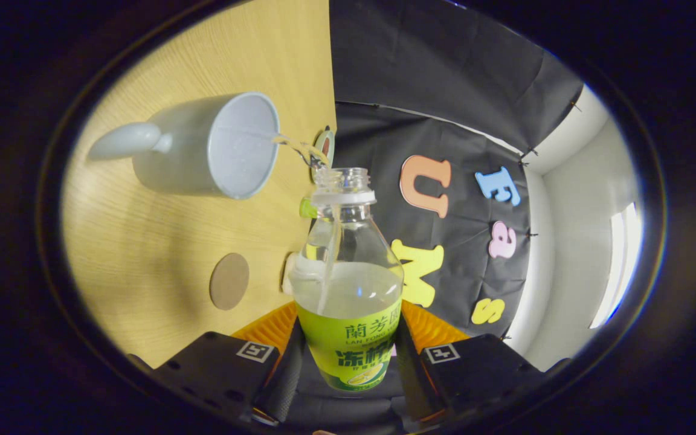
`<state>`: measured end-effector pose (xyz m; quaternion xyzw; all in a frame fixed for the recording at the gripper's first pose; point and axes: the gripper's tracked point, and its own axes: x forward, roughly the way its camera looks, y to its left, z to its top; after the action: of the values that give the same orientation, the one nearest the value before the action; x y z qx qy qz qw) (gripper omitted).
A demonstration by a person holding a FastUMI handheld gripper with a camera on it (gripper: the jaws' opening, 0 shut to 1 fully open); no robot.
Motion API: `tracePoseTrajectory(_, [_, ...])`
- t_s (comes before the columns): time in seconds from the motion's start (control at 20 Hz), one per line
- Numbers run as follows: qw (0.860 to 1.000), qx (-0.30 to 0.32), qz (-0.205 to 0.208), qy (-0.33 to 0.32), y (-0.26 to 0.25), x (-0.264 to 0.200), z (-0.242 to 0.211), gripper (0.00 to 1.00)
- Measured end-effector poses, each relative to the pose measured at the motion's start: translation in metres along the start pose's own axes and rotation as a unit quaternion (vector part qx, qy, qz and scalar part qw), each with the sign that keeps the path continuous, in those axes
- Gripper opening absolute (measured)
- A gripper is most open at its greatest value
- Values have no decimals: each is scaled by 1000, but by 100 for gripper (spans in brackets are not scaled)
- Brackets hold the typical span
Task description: Take the bottle from table, then pour the juice into the cup, finally place the bottle on the coaster
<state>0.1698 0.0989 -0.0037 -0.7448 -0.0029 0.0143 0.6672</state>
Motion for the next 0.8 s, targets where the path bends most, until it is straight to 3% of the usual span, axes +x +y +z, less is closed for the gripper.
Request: tracePoseTrajectory(0.8, [999, -43, -14, -7, -16, -1, 3, 76])
